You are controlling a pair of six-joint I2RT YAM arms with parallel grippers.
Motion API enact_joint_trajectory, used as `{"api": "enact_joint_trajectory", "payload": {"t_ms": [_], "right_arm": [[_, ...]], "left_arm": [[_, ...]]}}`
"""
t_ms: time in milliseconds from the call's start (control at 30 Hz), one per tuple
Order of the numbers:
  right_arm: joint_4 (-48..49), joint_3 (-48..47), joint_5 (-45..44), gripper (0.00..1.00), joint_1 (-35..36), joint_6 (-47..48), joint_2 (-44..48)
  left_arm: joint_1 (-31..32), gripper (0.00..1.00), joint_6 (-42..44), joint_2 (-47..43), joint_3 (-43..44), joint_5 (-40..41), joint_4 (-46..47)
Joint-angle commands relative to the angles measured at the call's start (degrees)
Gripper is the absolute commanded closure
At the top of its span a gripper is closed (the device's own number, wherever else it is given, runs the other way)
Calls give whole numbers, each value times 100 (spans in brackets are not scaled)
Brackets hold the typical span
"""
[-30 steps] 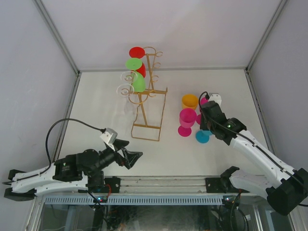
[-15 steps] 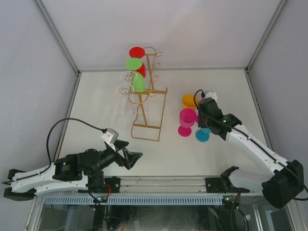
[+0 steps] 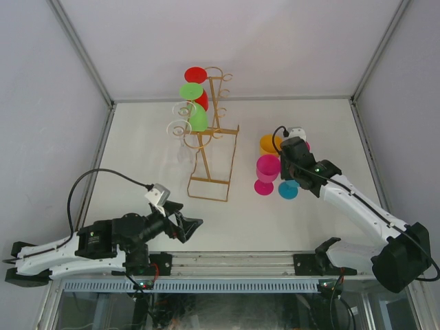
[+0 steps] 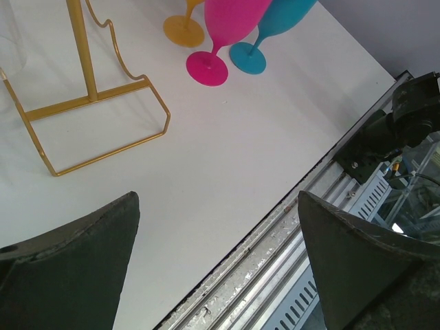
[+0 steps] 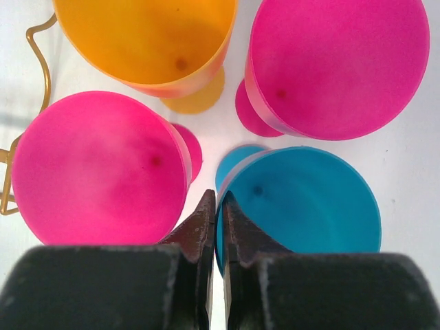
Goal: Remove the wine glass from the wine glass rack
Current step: Place the wine glass at the center of the board.
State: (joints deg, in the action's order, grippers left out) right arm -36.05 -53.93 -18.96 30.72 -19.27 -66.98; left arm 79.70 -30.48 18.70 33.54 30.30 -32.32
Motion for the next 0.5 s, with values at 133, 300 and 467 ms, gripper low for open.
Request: {"api": "enact_joint_trajectory", "payload": {"t_ms": [133, 300, 467], "right_arm": [[259, -310, -95, 100, -29, 181, -29], [159, -320, -123, 99, -31, 170, -52], [146, -320, -103, 97, -31, 190, -48]], "left_arm": [[-16, 0, -105, -42, 320, 90, -7], [-16, 0, -124, -46, 303, 98, -27], [-14, 0, -116, -42, 311, 115, -29]]}}
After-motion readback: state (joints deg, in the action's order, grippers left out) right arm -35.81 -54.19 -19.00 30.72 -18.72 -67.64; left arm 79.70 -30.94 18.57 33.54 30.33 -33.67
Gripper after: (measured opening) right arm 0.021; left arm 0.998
